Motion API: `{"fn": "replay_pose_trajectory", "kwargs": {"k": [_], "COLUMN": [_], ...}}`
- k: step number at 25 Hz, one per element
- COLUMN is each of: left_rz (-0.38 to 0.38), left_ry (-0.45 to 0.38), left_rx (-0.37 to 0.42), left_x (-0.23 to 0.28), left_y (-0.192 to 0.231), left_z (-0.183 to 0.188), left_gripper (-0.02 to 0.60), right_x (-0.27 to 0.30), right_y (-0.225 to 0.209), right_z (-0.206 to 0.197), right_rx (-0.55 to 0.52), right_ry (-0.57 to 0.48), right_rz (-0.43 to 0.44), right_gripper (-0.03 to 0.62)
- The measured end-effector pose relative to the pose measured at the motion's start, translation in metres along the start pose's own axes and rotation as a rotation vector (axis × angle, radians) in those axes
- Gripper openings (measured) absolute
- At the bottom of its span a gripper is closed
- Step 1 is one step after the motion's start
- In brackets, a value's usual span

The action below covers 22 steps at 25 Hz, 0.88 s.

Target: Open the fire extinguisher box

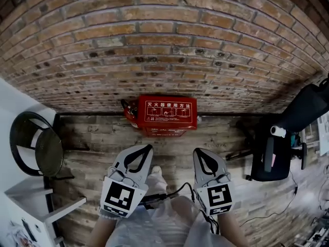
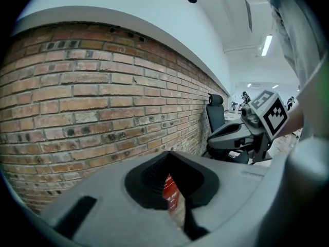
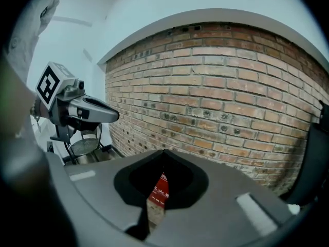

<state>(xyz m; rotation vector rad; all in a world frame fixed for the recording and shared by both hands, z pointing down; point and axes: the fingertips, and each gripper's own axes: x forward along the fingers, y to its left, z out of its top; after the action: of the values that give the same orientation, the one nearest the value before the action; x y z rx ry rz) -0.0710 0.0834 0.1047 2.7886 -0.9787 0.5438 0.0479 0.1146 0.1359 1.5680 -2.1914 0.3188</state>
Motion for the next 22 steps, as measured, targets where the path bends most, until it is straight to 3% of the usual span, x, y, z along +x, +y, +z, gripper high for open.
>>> {"fn": "replay_pose_trajectory", "kwargs": {"k": [13,22], "left_rz": [-0.009,0.051], "left_ry": [0.029,0.057], "left_rx": [-0.043,-0.080], "left_x": [0.029,0.044], "left_y": [0.022,0.016], "left_z": [-0.013,-0.024], "left_gripper": [-0.002,-0.002], "right_x": [0.035,0.052], "right_y": [-0.006,-0.017], "right_z": [-0.003,-0.021], "right_rx": [0.010,0.007], "right_ry": [0.049,0.064], "right_rz": [0.021,0.136], "right_gripper": [0.008,0.008]}}
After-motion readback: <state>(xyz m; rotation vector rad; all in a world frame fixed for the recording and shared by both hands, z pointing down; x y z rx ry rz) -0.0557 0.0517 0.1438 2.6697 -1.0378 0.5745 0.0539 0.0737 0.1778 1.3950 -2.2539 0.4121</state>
